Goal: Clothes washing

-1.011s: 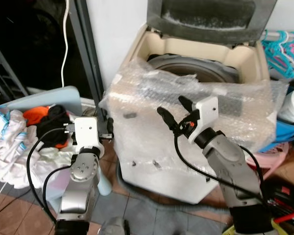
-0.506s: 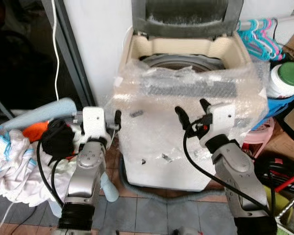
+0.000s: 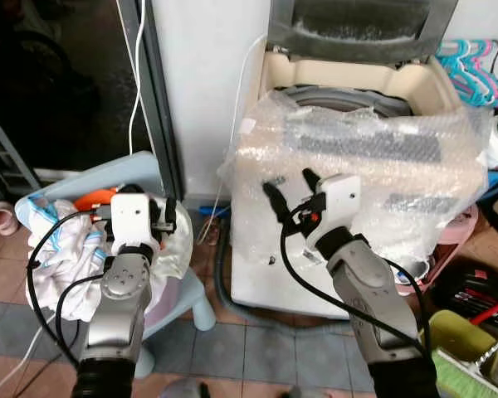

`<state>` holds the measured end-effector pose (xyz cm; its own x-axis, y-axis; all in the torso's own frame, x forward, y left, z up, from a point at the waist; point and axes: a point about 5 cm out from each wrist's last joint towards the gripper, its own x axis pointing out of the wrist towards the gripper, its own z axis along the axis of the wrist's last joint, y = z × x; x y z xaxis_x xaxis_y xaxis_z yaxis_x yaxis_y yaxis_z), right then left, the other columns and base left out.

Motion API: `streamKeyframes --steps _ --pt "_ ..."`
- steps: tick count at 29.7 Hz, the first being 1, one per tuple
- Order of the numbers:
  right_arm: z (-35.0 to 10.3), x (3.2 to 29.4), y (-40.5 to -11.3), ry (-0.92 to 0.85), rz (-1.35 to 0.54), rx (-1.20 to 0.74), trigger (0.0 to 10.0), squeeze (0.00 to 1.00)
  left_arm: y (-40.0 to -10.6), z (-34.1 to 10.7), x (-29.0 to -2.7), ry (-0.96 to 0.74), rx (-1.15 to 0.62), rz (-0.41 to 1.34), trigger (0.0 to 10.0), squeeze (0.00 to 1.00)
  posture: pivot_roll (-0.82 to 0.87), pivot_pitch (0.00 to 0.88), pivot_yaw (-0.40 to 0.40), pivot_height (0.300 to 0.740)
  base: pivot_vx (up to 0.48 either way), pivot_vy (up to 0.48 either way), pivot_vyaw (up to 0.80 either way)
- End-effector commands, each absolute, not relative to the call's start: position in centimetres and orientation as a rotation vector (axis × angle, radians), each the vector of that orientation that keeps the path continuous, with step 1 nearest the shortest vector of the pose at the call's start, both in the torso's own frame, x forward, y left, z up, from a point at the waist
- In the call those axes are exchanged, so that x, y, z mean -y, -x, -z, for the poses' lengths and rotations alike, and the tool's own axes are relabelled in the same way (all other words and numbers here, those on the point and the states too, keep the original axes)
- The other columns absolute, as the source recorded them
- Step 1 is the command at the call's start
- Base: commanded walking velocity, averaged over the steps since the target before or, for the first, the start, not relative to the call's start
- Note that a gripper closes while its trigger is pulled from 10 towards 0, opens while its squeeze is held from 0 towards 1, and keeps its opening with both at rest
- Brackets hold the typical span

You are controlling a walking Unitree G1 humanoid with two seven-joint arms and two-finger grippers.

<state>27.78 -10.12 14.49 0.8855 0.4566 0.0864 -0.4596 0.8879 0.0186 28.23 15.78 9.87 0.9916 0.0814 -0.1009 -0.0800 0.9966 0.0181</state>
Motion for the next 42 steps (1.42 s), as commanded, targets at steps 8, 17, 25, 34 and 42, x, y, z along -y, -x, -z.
streamKeyframes --steps 8,17,25,34,42 --pt "-14.8 10.6 -28.4 0.015 -0.473 0.114 10.0 0.0 -27.4 -9.9 -14.6 -0.021 -0.089 -0.048 10.0 0.0 -0.01 0.0 -0.013 0.74 0.0 0.0 0.22" --pt "-14.7 10.8 -28.1 -0.014 -0.44 0.102 10.0 0.0 -27.5 -9.9 -14.1 -0.004 -0.105 -0.041 10.0 0.0 -0.03 0.0 -0.001 0.74 0.0 0.0 0.8" --pt "-14.9 11.0 -29.3 0.009 -0.384 0.132 10.0 0.0 -27.4 -10.1 -14.4 -0.003 -0.098 -0.063 10.0 0.0 -0.02 0.0 -0.004 0.74 0.0 0.0 0.8" --pt "-15.6 12.5 -29.6 0.0 -0.27 0.14 10.0 0.0 -27.1 -10.6 -15.4 -0.029 -0.086 -0.043 10.0 0.0 -0.03 0.0 0.044 0.74 0.0 0.0 0.8" --pt "-13.4 14.8 -28.2 -0.012 -0.099 0.059 10.0 0.0 -24.8 -9.2 -17.1 -0.115 -0.126 0.001 10.0 0.0 -0.03 0.0 0.036 0.74 0.0 0.0 0.7"
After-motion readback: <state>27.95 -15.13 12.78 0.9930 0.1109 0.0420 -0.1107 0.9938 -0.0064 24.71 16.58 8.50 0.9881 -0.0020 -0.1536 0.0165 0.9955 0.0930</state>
